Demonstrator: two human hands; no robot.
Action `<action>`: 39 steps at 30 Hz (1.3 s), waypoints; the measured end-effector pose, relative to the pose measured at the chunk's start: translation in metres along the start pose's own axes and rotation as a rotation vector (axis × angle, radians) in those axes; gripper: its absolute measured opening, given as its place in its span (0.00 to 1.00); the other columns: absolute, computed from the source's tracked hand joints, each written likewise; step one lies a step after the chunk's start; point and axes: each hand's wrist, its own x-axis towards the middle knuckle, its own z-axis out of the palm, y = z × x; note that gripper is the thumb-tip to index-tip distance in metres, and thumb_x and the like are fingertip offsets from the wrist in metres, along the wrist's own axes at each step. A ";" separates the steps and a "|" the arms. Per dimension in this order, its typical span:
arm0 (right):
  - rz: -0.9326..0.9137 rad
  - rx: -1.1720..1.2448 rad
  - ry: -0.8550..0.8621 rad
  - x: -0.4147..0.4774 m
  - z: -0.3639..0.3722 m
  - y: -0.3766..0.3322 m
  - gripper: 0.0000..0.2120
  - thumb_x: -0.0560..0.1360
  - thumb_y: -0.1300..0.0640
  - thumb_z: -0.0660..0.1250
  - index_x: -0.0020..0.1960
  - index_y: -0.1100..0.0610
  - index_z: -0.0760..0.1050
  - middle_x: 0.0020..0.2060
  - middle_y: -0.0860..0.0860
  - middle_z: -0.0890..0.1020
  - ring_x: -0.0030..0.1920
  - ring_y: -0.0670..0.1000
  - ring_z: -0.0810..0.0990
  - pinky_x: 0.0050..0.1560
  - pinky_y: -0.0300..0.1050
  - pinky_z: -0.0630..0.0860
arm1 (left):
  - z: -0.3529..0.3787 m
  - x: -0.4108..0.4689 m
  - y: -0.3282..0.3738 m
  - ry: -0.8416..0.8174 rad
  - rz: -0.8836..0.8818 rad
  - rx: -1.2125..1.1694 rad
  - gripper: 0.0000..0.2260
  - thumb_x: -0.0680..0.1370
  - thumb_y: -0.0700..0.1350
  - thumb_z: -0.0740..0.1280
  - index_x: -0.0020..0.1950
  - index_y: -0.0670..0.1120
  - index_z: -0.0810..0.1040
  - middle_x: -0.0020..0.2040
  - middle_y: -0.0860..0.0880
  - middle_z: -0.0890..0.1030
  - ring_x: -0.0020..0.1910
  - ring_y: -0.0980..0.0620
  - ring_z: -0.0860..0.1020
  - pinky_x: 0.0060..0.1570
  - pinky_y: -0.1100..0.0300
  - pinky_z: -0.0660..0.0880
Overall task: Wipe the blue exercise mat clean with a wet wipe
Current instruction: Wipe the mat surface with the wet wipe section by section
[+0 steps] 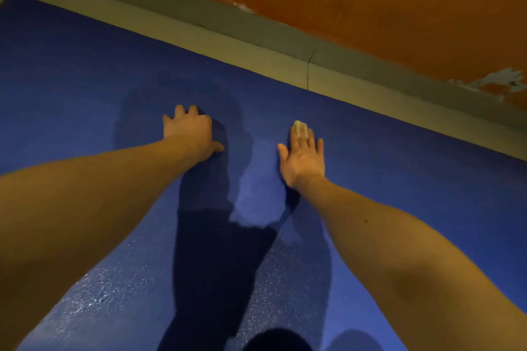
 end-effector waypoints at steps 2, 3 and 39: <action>0.053 0.042 -0.018 0.005 -0.002 -0.003 0.34 0.85 0.39 0.42 0.83 0.56 0.36 0.83 0.52 0.39 0.82 0.55 0.37 0.81 0.56 0.37 | 0.001 0.005 -0.005 0.018 -0.002 -0.038 0.44 0.72 0.66 0.71 0.80 0.49 0.58 0.79 0.44 0.56 0.77 0.38 0.54 0.71 0.30 0.59; 0.080 0.085 -0.015 0.006 -0.002 -0.012 0.34 0.85 0.40 0.42 0.83 0.58 0.37 0.83 0.54 0.40 0.82 0.56 0.37 0.81 0.56 0.37 | 0.002 0.008 -0.006 0.008 -0.008 -0.057 0.47 0.71 0.66 0.72 0.81 0.49 0.53 0.80 0.44 0.52 0.79 0.38 0.50 0.70 0.28 0.57; 0.201 0.173 -0.013 0.094 -0.034 -0.036 0.36 0.85 0.40 0.43 0.82 0.63 0.37 0.82 0.58 0.39 0.82 0.59 0.37 0.81 0.57 0.39 | 0.003 0.026 -0.008 -0.082 -0.048 -0.078 0.53 0.68 0.70 0.72 0.82 0.55 0.45 0.81 0.47 0.40 0.79 0.35 0.38 0.67 0.20 0.49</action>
